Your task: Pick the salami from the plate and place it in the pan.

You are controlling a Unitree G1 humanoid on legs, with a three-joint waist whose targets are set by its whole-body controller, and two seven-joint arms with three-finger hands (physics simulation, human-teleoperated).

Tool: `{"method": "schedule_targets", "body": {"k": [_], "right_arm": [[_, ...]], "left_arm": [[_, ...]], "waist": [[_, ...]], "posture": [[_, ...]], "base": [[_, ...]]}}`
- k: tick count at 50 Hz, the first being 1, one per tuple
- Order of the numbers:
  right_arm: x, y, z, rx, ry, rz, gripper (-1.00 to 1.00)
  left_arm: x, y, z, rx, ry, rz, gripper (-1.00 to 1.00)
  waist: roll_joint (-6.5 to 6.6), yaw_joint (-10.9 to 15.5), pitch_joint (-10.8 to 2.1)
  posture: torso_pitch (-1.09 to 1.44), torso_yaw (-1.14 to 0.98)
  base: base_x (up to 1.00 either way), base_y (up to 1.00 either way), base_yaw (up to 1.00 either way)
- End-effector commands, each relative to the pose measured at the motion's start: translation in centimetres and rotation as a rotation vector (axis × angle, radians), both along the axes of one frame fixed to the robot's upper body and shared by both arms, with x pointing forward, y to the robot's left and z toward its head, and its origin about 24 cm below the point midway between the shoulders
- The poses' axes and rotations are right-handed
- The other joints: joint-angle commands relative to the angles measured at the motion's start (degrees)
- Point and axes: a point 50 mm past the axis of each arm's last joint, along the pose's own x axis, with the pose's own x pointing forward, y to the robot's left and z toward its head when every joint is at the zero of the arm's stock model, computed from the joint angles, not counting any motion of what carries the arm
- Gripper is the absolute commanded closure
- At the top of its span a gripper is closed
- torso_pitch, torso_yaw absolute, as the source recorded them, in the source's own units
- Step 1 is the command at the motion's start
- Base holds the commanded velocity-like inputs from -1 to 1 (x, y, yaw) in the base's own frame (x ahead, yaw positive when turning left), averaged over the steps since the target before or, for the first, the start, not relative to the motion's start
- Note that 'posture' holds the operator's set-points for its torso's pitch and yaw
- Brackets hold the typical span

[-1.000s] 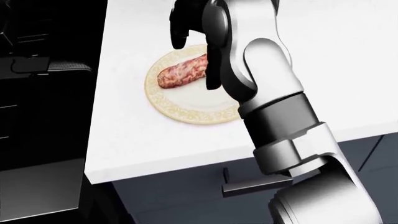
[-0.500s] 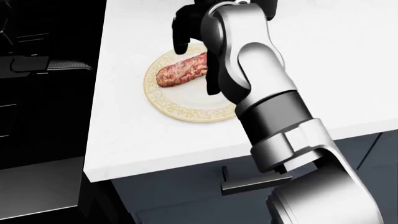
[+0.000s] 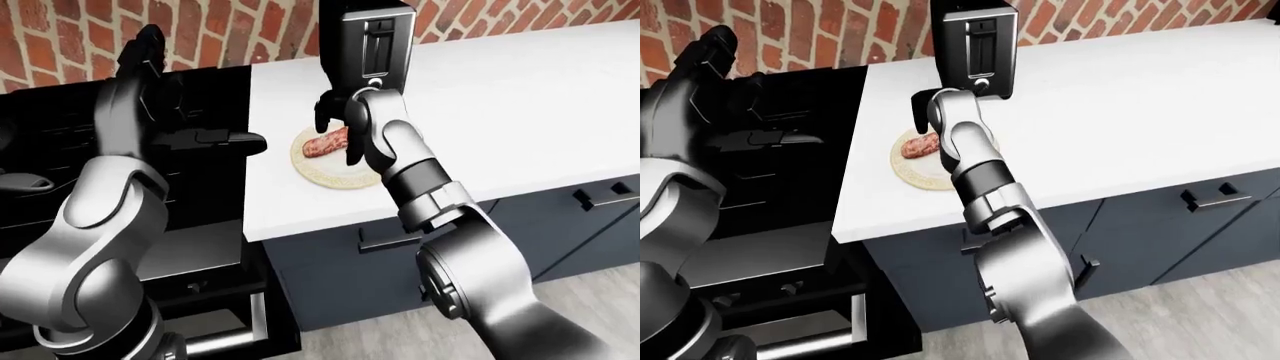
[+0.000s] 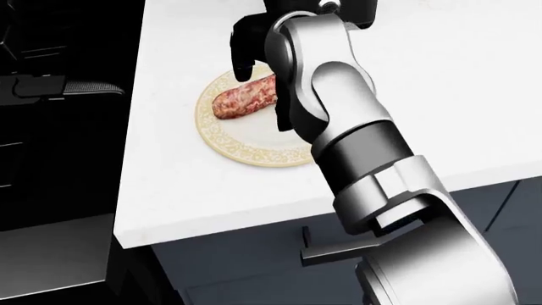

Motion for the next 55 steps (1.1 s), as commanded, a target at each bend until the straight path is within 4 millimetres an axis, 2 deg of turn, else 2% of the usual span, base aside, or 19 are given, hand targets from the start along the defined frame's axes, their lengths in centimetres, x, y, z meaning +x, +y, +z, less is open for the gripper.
{"method": "schedule_targets", "body": {"k": [1, 15, 21, 22, 37, 45, 46, 49, 55], "right_arm": [[-0.3, 0.5, 2.6, 0.009, -0.096, 0.018, -0.26], [0.0, 0.5, 1.6, 0.017, -0.09, 0.013, -0.26], [0.0, 0.6, 1.5, 0.021, -0.094, 0.015, -0.14], [0.0, 0.7, 1.5, 0.023, -0.096, 0.016, -0.06], [0.3, 0.6, 0.6, 0.026, -0.107, 0.011, -0.03], [0.7, 0.4, 0.2, 0.034, -0.122, -0.002, 0.05], [0.7, 0.4, 0.3, 0.035, -0.125, -0.002, 0.17], [0.7, 0.5, 0.4, 0.038, -0.13, -0.002, 0.28], [0.8, 0.5, 0.4, 0.043, -0.134, -0.003, 0.32]], "left_arm": [[-0.5, 0.1, 1.4, 0.001, -0.082, 0.007, -1.0], [-0.6, 0.1, 1.3, 0.002, -0.082, 0.006, -1.0], [-0.6, 0.1, 1.4, 0.002, -0.083, 0.006, -1.0], [-0.5, 0.1, 1.3, 0.002, -0.083, 0.006, -1.0], [-0.6, 0.0, 1.4, 0.002, -0.084, 0.004, -1.0], [-0.6, 0.0, 1.3, 0.002, -0.084, 0.005, -1.0], [-0.6, 0.1, 1.4, 0.001, -0.084, 0.005, -1.0], [-0.6, 0.1, 1.4, 0.0, -0.084, 0.006, -1.0], [-0.6, 0.1, 1.4, 0.0, -0.084, 0.005, -1.0]], "waist": [[0.25, 0.0, -1.75], [0.31, 0.0, -1.82], [0.33, 0.0, -1.82], [0.34, 0.0, -1.84], [0.33, 0.0, -1.94], [0.33, 0.1, -1.99], [0.34, 0.1, -1.99], [0.36, 0.1, -2.01], [0.4, 0.1, -1.94]], "posture": [[0.0, 0.0], [0.0, 0.0], [0.0, 0.0], [0.0, 0.0], [0.0, 0.0], [0.0, 0.0], [0.0, 0.0], [0.0, 0.0], [0.0, 0.0]], "base": [[0.0, 0.0, 0.0], [0.0, 0.0, 0.0], [0.0, 0.0, 0.0], [0.0, 0.0, 0.0], [0.0, 0.0, 0.0], [0.0, 0.0, 0.0], [0.0, 0.0, 0.0], [0.0, 0.0, 0.0], [0.0, 0.0, 0.0]]}}
